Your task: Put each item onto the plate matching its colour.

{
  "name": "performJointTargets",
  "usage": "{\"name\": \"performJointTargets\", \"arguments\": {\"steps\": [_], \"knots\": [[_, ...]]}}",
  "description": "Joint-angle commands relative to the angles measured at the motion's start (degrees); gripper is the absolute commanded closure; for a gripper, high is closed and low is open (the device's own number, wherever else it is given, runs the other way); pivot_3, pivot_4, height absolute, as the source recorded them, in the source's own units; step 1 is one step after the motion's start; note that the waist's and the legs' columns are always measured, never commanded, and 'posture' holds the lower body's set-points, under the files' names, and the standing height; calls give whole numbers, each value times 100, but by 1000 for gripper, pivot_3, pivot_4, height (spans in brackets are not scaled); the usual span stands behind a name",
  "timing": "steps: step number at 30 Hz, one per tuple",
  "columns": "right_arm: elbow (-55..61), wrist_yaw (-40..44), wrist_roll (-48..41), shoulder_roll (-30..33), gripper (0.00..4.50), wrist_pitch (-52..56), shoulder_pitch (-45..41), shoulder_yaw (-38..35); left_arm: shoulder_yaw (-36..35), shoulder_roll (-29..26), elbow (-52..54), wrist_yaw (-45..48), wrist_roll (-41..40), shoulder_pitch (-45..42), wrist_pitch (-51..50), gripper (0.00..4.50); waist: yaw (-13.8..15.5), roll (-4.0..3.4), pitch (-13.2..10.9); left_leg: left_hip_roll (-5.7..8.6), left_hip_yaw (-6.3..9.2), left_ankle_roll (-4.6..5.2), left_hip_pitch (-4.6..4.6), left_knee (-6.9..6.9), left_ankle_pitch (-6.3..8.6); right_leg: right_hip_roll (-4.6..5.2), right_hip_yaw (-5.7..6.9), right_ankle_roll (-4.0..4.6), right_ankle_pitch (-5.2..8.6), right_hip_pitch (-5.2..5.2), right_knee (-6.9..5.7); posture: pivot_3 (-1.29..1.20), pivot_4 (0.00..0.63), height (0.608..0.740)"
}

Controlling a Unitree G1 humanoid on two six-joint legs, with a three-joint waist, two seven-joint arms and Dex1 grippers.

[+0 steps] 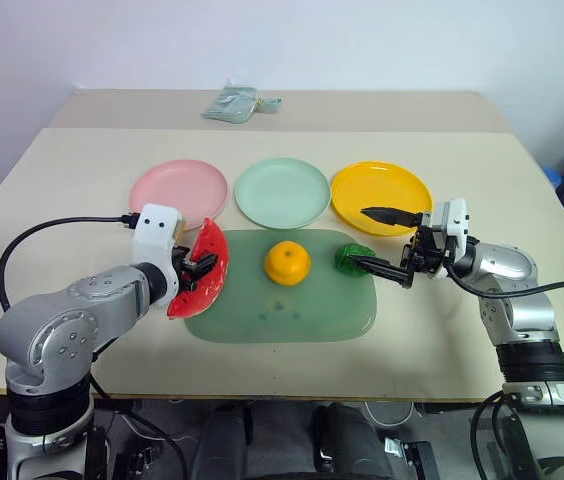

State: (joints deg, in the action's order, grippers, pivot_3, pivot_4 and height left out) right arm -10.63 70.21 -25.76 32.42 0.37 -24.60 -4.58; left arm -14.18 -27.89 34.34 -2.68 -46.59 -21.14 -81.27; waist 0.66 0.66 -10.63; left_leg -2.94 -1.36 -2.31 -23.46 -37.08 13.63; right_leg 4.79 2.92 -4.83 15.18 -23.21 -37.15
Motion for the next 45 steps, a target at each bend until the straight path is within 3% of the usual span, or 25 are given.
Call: {"name": "performJointTargets", "arguments": {"steps": [1,6,16,22,25,28,29,37,45], "knots": [[17,35,-19,40,0,-110,-37,-80,-79,-45,18,123,192,-207,235,1705,-1,0,0,0,0,0,0,0,0,0,0,0,0,0,0,0,150,740],[-64,45,-6,-1,0,-183,-74,-78,-354,-120,-403,320,299,-667,382,1705,1,2,-1,0,0,0,0,0,0,0,1,0,0,0,0,0,150,740],[-26,41,11,17,0,-188,-63,-74,-79,-111,26,807,19,-124,-297,1705,-7,4,-3,0,0,0,0,2,0,0,-1,-1,0,-2,0,0,150,740],[-161,91,40,15,0,-263,-76,-80,1,-168,327,736,244,-112,-476,1705,-6,5,-3,0,0,0,0,1,0,1,-1,-1,0,-1,2,0,150,740],[-247,113,56,-10,0,-336,-83,-71,-7,-28,301,762,264,-134,-520,2471,-4,5,-3,0,0,0,0,1,0,1,-1,-1,0,-1,2,0,150,740],[-289,124,61,-17,0,-373,-93,-65,74,-44,284,795,373,-106,-470,3767,-5,4,-3,0,0,0,0,1,0,1,-1,-1,0,-1,1,0,150,740],[-295,123,64,-16,0,-378,-95,-64,105,-83,291,835,388,-104,-457,4014,-4,4,-3,0,0,0,0,1,0,0,-1,-1,0,-1,1,0,150,740],[-282,105,63,-2,0,-348,-111,-68,68,-128,272,918,648,-289,-178,4036,-3,5,-3,0,0,0,0,1,0,0,-1,-1,0,-1,1,0,150,740],[-216,11,-49,-95,0,-266,-206,-113,-19,-273,-339,974,1085,-1134,395,4036,-2,6,-4,1,0,0,-1,1,0,0,-1,-1,0,-1,2,0,150,740]]}}
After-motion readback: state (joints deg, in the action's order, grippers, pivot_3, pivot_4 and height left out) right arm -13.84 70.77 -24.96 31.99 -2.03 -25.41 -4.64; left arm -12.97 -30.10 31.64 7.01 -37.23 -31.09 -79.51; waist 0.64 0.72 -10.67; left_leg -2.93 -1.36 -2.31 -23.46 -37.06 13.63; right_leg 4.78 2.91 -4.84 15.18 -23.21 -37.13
